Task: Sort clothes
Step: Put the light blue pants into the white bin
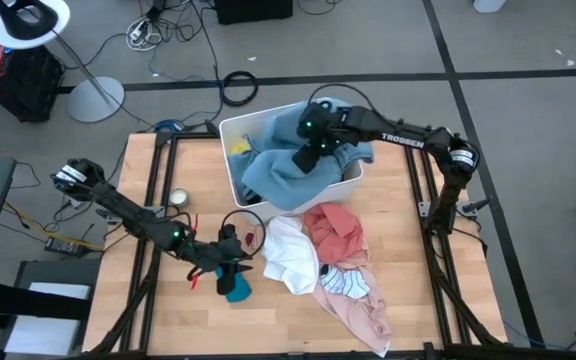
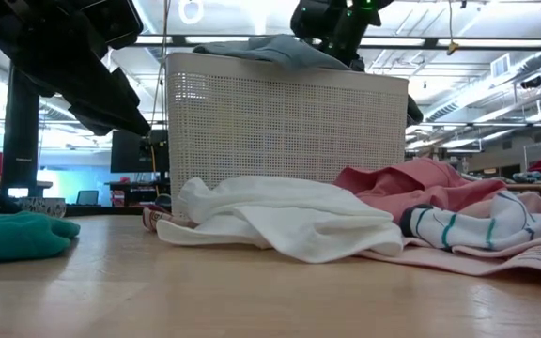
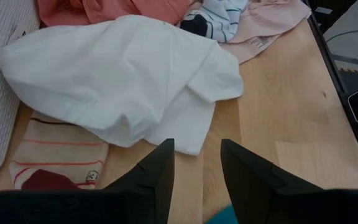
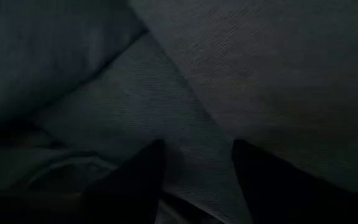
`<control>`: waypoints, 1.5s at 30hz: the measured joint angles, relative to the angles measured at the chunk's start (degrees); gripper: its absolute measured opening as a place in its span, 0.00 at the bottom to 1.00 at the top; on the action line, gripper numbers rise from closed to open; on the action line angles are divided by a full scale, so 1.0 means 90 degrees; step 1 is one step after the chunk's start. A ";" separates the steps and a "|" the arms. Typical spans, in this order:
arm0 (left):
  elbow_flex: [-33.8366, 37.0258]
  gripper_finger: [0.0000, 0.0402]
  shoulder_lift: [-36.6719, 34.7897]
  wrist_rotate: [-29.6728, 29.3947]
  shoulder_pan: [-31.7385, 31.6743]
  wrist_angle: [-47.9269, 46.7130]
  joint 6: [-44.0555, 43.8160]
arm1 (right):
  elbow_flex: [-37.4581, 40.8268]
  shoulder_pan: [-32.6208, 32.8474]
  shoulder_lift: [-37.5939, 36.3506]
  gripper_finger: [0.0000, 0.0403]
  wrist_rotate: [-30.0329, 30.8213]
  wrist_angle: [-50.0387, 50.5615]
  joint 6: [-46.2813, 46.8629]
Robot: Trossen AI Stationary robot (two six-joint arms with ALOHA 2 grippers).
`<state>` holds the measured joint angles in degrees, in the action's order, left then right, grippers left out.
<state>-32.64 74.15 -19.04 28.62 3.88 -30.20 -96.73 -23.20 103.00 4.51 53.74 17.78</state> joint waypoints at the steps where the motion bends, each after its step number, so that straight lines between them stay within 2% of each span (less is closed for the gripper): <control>1: 0.0000 0.34 0.0000 0.0000 0.0000 0.0000 0.0000 | 0.0004 -0.0029 0.0001 0.48 -0.0010 0.0038 -0.0028; 5: 0.0000 0.34 0.0000 0.0001 0.0000 -0.0001 0.0002 | -0.0135 -0.0078 -0.0094 0.48 -0.0280 0.0112 -0.0127; 12: 0.0000 0.34 0.0000 0.0002 0.0000 -0.0080 0.0005 | -0.0698 -0.0090 -0.0434 0.48 -0.0291 0.0329 -0.0191; 26: 0.0000 0.34 0.0000 0.0002 0.0000 -0.0073 0.0000 | -0.0813 -0.0157 -0.1879 0.47 0.1716 0.1048 -0.0268; 31: 0.0000 0.34 0.0000 0.0002 0.0000 -0.0070 0.0000 | -0.0816 -0.0429 -0.2295 0.47 0.1788 0.1466 0.0061; 35: 0.0000 0.34 0.0000 0.0002 0.0000 -0.0068 -0.0002 | -0.0770 -0.0959 -0.2439 0.47 0.1516 0.2108 0.0362; 38: 0.0000 0.34 0.0000 0.0002 0.0000 -0.0066 -0.0002 | -0.0445 -0.1570 -0.2466 0.47 0.0738 0.2316 0.0462; 41: 0.0000 0.34 0.0000 0.0002 0.0000 -0.0066 -0.0002 | 0.0027 -0.2056 -0.2454 0.47 0.0046 0.2158 0.0344; 45: 0.0000 0.34 0.0000 0.0002 -0.0002 -0.0066 -0.0004 | 0.0651 -0.2419 -0.2436 0.47 -0.0110 0.1466 -0.0165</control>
<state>-32.64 74.15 -19.03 28.60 3.29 -30.23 -90.87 -44.97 81.08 3.52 66.93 16.30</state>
